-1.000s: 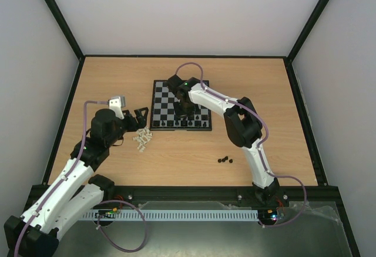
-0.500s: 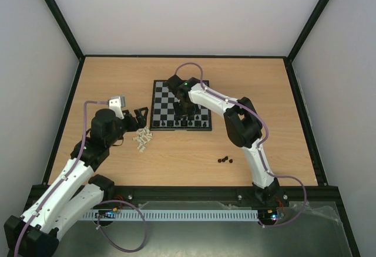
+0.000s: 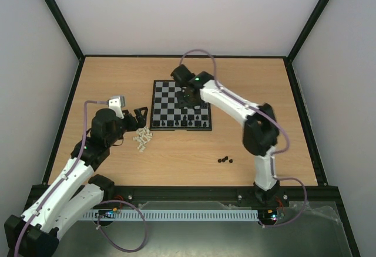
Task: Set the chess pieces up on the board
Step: Place the chess piece on the chessboard, then pick up the chess piece at the center of the board.
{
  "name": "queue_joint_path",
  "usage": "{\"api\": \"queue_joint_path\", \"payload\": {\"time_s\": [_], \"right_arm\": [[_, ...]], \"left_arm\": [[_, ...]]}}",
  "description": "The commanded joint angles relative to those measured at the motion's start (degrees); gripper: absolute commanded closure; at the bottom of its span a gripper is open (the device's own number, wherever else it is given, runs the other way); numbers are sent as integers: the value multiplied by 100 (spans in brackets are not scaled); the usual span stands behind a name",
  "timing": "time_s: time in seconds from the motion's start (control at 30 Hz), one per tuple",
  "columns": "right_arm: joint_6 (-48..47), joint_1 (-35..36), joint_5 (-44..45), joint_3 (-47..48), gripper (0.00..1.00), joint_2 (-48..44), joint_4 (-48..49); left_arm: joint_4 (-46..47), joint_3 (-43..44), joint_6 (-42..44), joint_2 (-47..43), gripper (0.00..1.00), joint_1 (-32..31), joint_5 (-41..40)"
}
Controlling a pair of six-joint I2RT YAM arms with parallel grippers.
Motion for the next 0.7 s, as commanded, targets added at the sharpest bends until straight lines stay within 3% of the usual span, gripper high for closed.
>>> {"api": "queue_joint_path", "payload": {"time_s": [0.0,0.07,0.1,0.33,0.4,0.53,0.67], "right_arm": [[164,-20,739,-1003,29,-1683,-281],[312,-20,794,-1877,4,-2351,-290],[407,-20,794,-2341,1,-2649,-314],[1051,-22,56,-4952,1,-4652,-63],[1264,-22,-126,-5329,10,-4918,-45],[1481,36,-477,-5918,48,-5188,146],[1608,311,-561,-6194,56,-5081,303]], "left_arm": [[-7,-62,-149,113,1,-5,38],[15,-84,-264,169,0,12,5],[-7,-82,-308,200,0,25,-31],[-75,-33,-309,341,0,52,-90],[-37,-28,-319,431,1,54,-49],[-3,1,-364,606,1,65,-43],[99,-29,-386,640,1,66,-59]]}}
